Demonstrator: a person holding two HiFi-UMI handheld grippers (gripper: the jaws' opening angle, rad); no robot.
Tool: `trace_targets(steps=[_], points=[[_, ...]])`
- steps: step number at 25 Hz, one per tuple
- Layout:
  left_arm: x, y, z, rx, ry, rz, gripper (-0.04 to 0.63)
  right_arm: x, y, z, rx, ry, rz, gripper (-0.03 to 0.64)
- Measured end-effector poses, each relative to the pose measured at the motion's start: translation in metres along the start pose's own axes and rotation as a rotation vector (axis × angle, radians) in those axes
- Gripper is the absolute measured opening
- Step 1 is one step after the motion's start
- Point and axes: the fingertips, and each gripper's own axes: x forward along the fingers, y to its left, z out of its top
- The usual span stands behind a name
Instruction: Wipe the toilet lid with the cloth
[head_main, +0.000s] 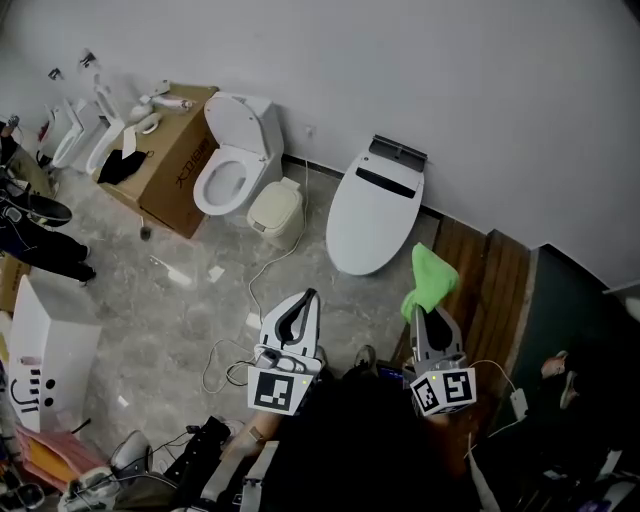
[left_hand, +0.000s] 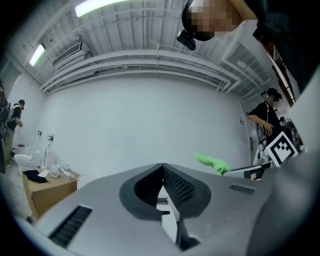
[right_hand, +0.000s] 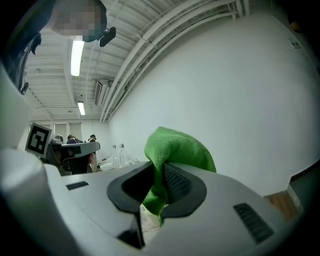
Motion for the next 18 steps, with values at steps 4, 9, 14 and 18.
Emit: trace_targets(steps=[4, 9, 14, 18], points=[[-0.005, 0.011, 0.001, -0.001, -0.008, -0.003, -0.003, 0.006, 0.008, 0.001, 0.034, -0.025, -0.004, 0.066], [-0.013, 0.030, -0.001, -0.018, 0.002, -0.017, -0.003, 0.014, 0.028, -0.002, 0.026, -0.018, -0.016, 0.066], [-0.017, 0.046, -0.012, -0.030, 0.016, -0.052, -0.003, 0.026, 0.044, -0.010, 0.006, 0.000, -0.034, 0.066], [-0.012, 0.056, -0.023, -0.034, 0.037, -0.082, -0.003, 0.036, 0.046, -0.018, -0.004, 0.018, -0.053, 0.066]])
